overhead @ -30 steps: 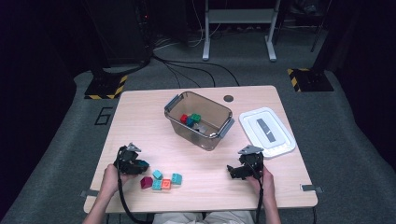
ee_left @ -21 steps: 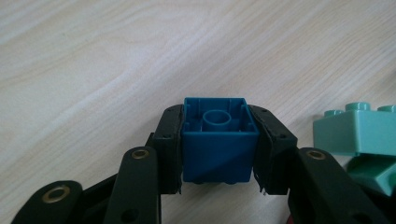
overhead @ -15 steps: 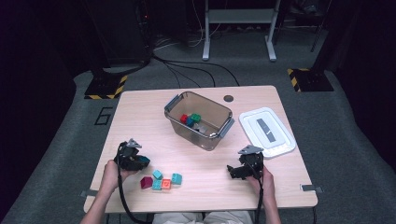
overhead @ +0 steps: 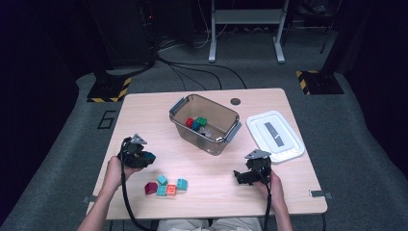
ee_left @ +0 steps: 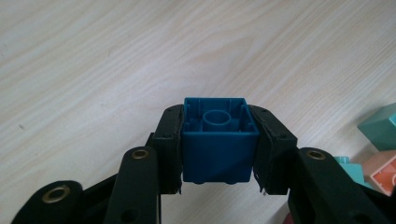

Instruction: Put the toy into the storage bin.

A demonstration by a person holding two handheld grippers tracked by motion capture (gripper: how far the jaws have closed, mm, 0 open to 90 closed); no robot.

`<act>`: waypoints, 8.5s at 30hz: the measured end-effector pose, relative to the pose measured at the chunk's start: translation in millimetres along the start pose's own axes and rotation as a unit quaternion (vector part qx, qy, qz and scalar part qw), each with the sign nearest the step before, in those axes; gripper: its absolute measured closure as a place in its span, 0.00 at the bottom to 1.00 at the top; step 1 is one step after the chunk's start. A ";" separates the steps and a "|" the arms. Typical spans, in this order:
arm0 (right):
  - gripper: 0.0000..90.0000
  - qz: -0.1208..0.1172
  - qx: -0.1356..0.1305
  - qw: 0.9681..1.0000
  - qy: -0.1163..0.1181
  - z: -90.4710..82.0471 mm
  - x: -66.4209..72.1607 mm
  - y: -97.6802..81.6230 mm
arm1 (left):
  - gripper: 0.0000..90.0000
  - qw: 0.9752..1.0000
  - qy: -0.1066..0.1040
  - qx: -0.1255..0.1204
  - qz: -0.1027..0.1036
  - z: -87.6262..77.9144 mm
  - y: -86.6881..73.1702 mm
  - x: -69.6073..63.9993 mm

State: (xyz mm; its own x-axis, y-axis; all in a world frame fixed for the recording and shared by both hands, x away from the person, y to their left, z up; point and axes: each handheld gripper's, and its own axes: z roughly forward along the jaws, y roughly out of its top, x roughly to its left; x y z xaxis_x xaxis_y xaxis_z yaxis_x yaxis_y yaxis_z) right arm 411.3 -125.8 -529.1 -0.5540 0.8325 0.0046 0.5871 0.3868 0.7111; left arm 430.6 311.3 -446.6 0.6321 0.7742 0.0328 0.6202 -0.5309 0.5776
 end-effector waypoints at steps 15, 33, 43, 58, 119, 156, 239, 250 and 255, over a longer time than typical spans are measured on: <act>0.00 -0.011 0.000 1.000 0.004 0.7 0.2 0.3 | 0.65 0.999 0.007 -0.010 0.030 -17.1 33.3 -3.0; 0.00 -0.010 0.000 1.000 0.005 1.0 0.1 0.4 | 0.65 0.998 0.000 -0.020 0.051 -28.1 72.8 -0.3; 0.00 -0.004 0.000 1.000 0.005 0.9 0.6 0.5 | 0.65 0.997 0.006 -0.025 0.070 -33.1 99.5 -5.0; 0.00 -0.007 0.001 1.000 0.008 0.7 0.1 0.5 | 0.65 0.995 0.016 -0.034 0.094 -37.5 141.4 -11.7; 0.00 -0.004 0.001 1.000 0.008 0.6 0.2 0.4 | 0.38 0.997 0.005 -0.003 0.075 36.4 223.4 -17.4; 0.00 -0.006 0.001 1.000 0.009 0.5 -0.1 0.3 | 0.01 0.999 0.007 -0.022 0.049 -21.7 87.8 -21.6; 0.00 -0.006 0.001 1.000 0.009 0.5 -0.1 0.4 | 0.65 0.998 -0.026 0.046 0.032 10.5 6.0 -19.1; 0.00 -0.006 0.001 1.000 0.009 0.5 0.0 0.4 | 0.65 0.998 -0.026 0.033 0.047 -2.9 37.0 -14.5; 0.00 -0.006 0.001 1.000 0.009 0.5 0.0 0.4 | 0.65 0.998 -0.026 0.025 0.054 -10.9 54.6 -11.7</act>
State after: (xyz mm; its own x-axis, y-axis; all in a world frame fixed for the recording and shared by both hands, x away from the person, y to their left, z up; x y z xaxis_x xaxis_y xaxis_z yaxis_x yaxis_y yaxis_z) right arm 411.8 -125.4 -529.2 -0.5713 0.8207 0.0096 0.5823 0.3970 0.7094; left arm 452.0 277.1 -406.6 0.7191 0.6930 0.0502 0.5687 -0.6286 0.5306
